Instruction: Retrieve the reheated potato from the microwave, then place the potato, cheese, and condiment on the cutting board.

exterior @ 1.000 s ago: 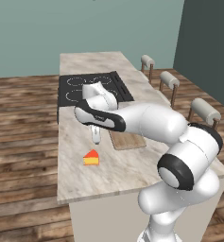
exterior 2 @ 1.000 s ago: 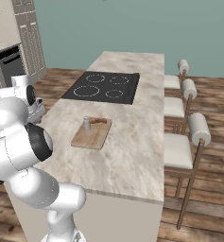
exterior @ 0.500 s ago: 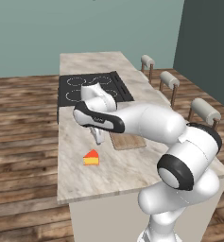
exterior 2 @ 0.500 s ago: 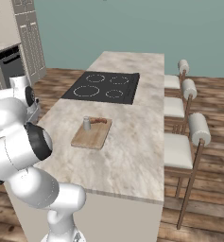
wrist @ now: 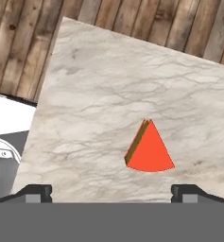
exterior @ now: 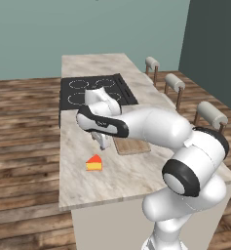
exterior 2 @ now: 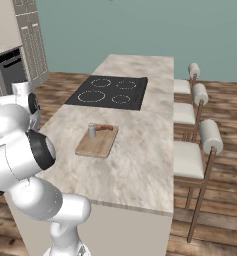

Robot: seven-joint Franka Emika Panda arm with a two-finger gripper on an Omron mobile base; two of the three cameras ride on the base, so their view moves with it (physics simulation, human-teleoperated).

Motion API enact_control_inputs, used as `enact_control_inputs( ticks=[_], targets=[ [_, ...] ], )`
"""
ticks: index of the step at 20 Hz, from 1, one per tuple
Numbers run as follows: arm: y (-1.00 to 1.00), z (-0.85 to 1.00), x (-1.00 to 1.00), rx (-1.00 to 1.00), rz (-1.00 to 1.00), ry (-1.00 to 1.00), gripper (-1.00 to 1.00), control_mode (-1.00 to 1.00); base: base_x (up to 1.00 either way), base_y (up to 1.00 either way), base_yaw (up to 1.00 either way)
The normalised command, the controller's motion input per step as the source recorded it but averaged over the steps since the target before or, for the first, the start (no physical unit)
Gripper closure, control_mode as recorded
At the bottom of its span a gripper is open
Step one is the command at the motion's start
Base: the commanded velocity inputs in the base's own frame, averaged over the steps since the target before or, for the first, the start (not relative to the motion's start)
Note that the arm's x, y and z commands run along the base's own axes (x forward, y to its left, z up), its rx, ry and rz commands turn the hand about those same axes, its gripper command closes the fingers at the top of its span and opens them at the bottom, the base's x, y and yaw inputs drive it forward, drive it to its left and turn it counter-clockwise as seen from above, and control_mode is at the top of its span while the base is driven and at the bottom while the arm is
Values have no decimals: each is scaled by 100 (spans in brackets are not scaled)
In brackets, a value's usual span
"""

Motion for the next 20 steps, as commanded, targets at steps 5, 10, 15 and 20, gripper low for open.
enact_control_inputs(
  ticks=[5,10,15,20],
  targets=[
    [0,-13,2,4,0,-4,-100,-100,0,0,0],
    [1,-16,19,0,0,-9,-100,-100,0,0,0],
    [5,-11,28,0,0,0,-100,-100,0,0,0],
    [14,-6,18,7,-1,0,-100,-100,0,0,0]
  ],
)
